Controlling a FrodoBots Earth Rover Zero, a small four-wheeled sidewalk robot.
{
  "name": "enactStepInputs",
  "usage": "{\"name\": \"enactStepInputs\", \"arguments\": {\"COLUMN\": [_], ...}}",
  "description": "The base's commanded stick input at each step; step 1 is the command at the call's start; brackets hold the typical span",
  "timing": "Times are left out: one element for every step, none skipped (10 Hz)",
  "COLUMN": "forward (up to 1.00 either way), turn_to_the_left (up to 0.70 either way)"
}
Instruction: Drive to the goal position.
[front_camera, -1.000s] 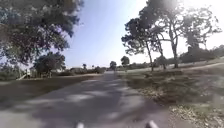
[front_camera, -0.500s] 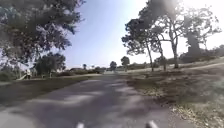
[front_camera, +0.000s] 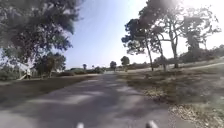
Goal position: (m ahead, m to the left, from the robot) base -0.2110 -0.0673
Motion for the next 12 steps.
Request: {"name": "enactStepInputs", "arguments": {"forward": [0.11,0.11,0.11,0.1,0.1,0.11,0.11,0.11,0.11,0.11,0.1,0.11], "turn_to_the_left": [-0.01,0.0,0.0,-0.01,-0.01,-0.01,-0.01,-0.01,-0.01,-0.01,-0.01,-0.01]}}
